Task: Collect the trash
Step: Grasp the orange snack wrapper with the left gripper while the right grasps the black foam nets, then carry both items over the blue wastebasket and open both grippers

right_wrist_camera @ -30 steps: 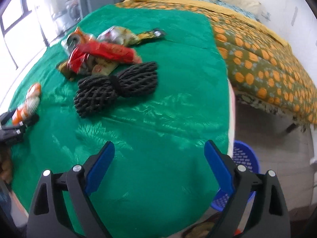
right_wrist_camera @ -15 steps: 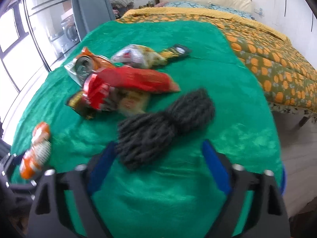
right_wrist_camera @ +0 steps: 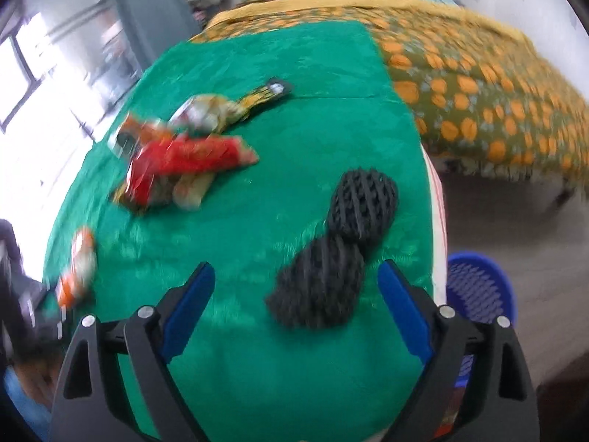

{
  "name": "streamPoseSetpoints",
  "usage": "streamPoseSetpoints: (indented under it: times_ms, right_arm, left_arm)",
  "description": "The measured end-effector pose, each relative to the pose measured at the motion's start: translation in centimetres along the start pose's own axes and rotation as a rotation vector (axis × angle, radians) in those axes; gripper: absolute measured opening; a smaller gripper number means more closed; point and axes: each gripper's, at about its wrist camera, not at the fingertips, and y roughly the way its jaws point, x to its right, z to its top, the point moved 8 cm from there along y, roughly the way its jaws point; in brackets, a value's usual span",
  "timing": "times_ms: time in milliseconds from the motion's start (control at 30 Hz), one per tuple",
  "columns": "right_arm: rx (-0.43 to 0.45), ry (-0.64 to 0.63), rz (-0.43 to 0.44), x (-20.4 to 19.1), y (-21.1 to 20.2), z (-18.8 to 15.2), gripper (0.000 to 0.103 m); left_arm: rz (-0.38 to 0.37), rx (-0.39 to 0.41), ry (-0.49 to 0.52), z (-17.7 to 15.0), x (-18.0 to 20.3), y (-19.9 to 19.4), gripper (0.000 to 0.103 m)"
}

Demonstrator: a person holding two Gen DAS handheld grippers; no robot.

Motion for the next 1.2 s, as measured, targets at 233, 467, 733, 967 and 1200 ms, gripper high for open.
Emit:
streamPoseSetpoints:
  times_ms: [233, 467, 733, 967, 1200]
  right_arm:
    - [-0.064, 0.105, -0.07, 1.7, 3.0, 0.8, 0.08]
    - [-0.017, -0.065, -0.039, -0.1, 1.6, -0.2, 0.045]
    - [0.022, -0.19, 0.069, -1.8, -1.1, -2.3, 0.044]
    - [0.062, -0.188, 0.097, 1.3, -4.1, -3.0, 0.044]
    - [0.096, -0.06, 0.006, 12.0, -6.5, -2.3, 0.044]
  left_arm:
    - [-0.031, 0.003, 0.0, -0.2, -0.2, -1.5, 0.096]
    - [0.032, -0.021, 0.015, 0.9, 0.1, -0.3, 0.066]
    - [0.02, 0.007, 0.037, 1.4, 2.5, -0.8, 0.042]
    - [-0.138, 0.004, 0.113, 1.8, 11.8, -2.4, 0.042]
    - [-0.306, -0.034, 0.24, 2.7, 26.0, -1.5, 0.042]
